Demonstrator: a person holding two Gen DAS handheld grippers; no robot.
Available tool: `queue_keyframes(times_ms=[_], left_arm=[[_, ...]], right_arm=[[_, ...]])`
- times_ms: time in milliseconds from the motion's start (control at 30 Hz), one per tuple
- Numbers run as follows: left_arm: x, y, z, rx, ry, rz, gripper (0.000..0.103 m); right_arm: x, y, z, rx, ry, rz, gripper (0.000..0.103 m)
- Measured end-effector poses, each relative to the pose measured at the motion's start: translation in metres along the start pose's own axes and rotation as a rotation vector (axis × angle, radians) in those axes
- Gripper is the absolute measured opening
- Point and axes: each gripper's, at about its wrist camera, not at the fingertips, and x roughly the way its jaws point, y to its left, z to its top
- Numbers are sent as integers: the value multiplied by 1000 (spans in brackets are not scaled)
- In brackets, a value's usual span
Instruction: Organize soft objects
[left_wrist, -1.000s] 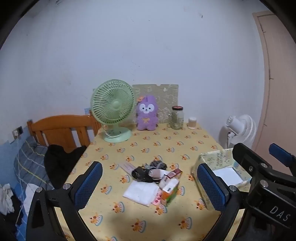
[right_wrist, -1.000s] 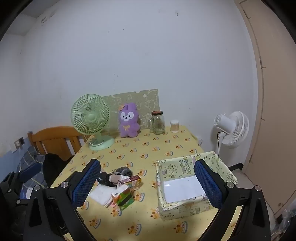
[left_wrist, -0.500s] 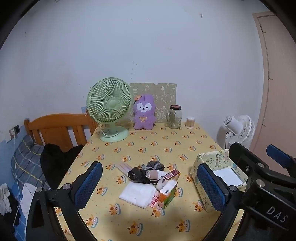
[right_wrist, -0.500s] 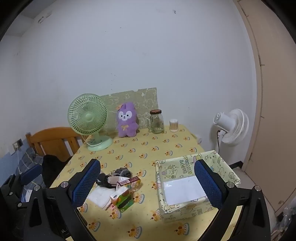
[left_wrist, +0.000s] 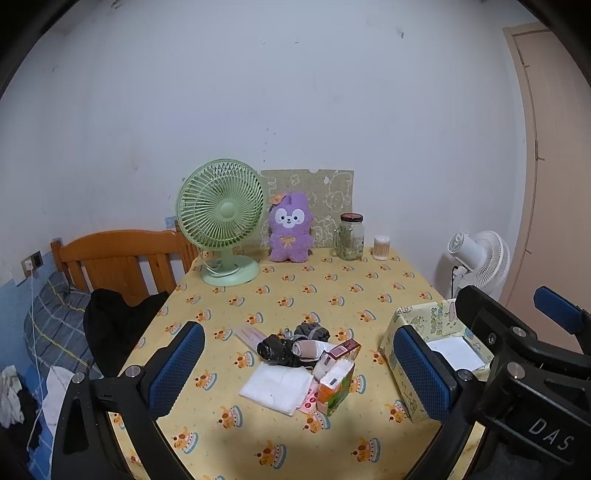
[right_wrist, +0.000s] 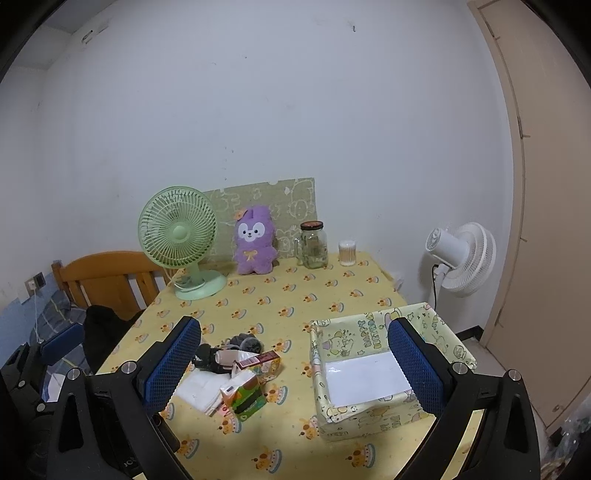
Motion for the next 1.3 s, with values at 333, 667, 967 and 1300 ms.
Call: queue_keyframes(times_ms=[333,667,967,1300], left_arm=[[-3,3,-1,-3,-6,-8,103],[-4,5,0,-1,-12,2,103],[-3,4,-1,10,-13,-2,103],[6,-3,0,22,-1,4,103]], right_arm=[[-4,2,0,6,-1,-9,102],[-5,3,1,0,-3,-13,102],[-3,1,0,1,3,-19,102],[9,-1,0,16,16,-20,102]])
